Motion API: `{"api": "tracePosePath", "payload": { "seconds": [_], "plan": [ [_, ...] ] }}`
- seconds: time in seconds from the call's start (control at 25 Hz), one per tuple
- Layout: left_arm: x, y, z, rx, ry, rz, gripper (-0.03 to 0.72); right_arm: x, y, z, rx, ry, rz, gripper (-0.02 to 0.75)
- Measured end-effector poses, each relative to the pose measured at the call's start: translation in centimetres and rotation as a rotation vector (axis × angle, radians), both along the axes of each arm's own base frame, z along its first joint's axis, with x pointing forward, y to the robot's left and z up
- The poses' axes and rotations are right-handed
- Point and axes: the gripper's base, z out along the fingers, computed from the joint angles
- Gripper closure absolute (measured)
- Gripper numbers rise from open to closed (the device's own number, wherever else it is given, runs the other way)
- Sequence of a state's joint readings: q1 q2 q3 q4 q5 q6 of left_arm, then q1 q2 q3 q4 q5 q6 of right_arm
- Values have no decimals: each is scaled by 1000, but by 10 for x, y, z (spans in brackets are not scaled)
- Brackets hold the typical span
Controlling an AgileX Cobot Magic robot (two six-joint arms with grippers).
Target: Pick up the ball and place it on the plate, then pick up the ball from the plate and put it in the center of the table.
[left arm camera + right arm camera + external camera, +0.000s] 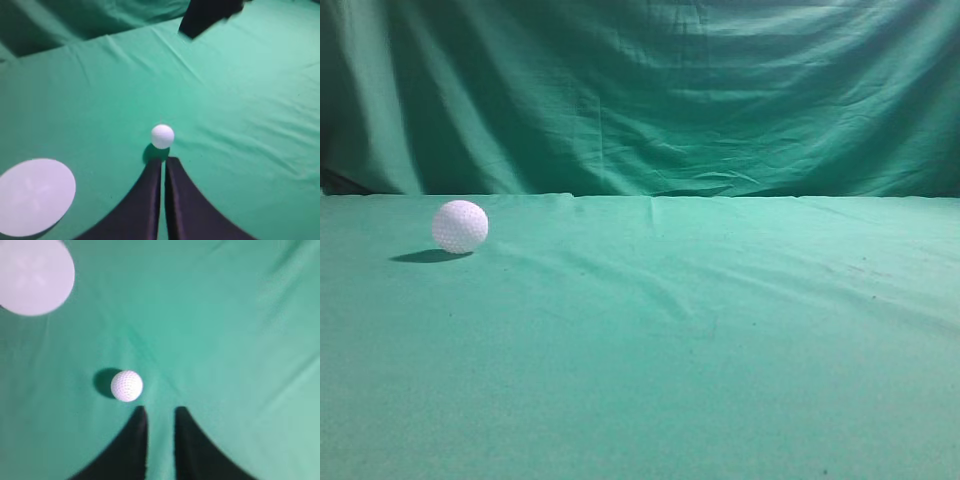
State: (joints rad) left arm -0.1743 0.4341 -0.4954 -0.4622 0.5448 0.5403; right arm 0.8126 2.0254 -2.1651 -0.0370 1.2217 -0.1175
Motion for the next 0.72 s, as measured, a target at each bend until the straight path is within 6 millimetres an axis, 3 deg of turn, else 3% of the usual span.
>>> {"api": "tracePosePath", "payload": {
  "seconds": [0.12, 0.24, 0.36, 0.52, 0.72],
  "plan": [
    [-20, 1, 2, 18, -45, -36, 688, -22, -27, 52, 64, -67, -47, 738],
    [-43, 3, 2, 32, -90, -65, 688, -47, -55, 99, 155, -141, -73, 738],
    [-61, 7, 0, 48, -134, -70, 688, -73, -83, 131, 227, -184, -90, 738],
    [-74, 12, -9, 3, -150, -17, 688, -108, -119, 149, 265, -199, -107, 738],
    [-72, 14, -28, -7, -119, 7, 688, -143, -157, 133, 239, -177, -109, 738]
  ]
}}
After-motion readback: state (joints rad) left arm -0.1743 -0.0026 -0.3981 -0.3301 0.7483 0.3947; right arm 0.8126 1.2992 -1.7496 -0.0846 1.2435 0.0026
